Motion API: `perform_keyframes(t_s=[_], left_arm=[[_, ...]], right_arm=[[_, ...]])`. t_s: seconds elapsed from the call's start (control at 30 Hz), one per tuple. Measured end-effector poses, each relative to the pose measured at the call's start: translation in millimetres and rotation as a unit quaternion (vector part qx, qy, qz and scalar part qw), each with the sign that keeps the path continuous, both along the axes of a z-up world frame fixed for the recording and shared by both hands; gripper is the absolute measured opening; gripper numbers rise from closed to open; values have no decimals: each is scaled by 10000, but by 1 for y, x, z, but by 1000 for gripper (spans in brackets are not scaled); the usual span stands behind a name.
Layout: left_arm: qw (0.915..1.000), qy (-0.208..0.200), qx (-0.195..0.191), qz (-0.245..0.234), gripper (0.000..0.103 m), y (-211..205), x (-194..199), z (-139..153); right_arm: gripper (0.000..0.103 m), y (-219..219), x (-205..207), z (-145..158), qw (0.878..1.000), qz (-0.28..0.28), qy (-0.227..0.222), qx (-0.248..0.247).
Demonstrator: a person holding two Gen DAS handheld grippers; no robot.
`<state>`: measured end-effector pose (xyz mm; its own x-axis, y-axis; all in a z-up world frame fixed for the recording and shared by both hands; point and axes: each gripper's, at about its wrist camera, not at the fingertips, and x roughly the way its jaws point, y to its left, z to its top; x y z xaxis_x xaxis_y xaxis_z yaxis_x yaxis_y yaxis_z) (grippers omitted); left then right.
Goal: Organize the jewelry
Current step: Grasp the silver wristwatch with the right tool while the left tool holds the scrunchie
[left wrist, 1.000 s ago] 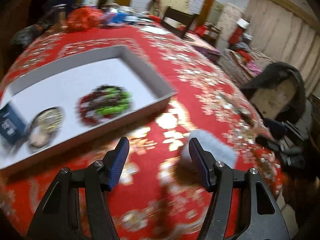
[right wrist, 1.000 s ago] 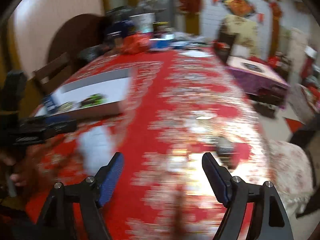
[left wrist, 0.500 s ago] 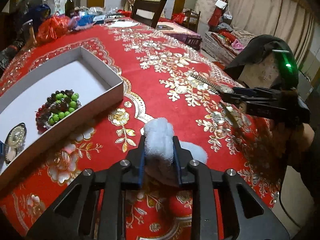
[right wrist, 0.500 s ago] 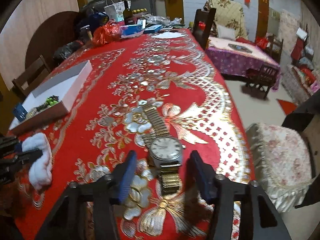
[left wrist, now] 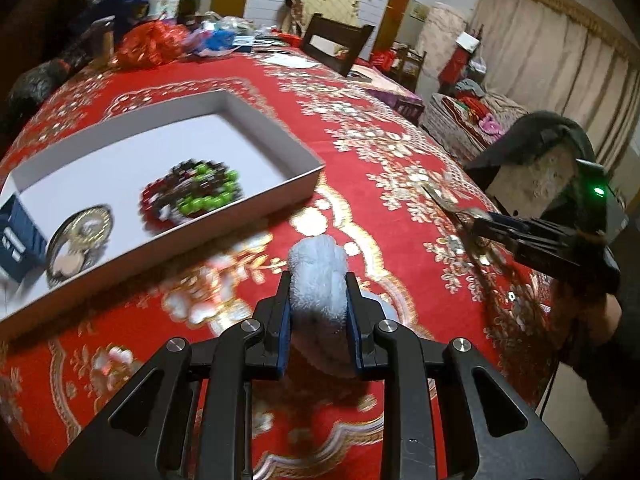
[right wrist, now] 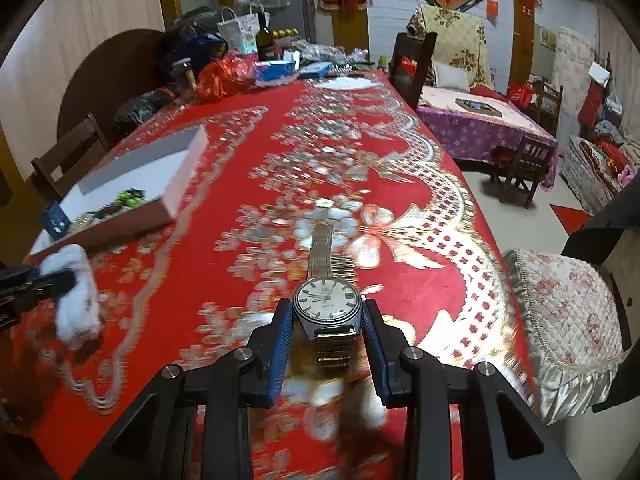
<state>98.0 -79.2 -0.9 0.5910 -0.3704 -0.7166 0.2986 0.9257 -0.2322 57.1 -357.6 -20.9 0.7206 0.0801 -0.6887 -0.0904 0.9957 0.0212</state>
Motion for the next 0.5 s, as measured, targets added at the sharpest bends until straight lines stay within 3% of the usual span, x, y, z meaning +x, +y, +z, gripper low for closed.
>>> perform_keyframes(t_s=[0.5], left_arm=[[9977, -45, -273, 620, 22, 66, -9, 3]], right_arm=[[33, 116, -22, 43, 9931, 1010, -438, 392]])
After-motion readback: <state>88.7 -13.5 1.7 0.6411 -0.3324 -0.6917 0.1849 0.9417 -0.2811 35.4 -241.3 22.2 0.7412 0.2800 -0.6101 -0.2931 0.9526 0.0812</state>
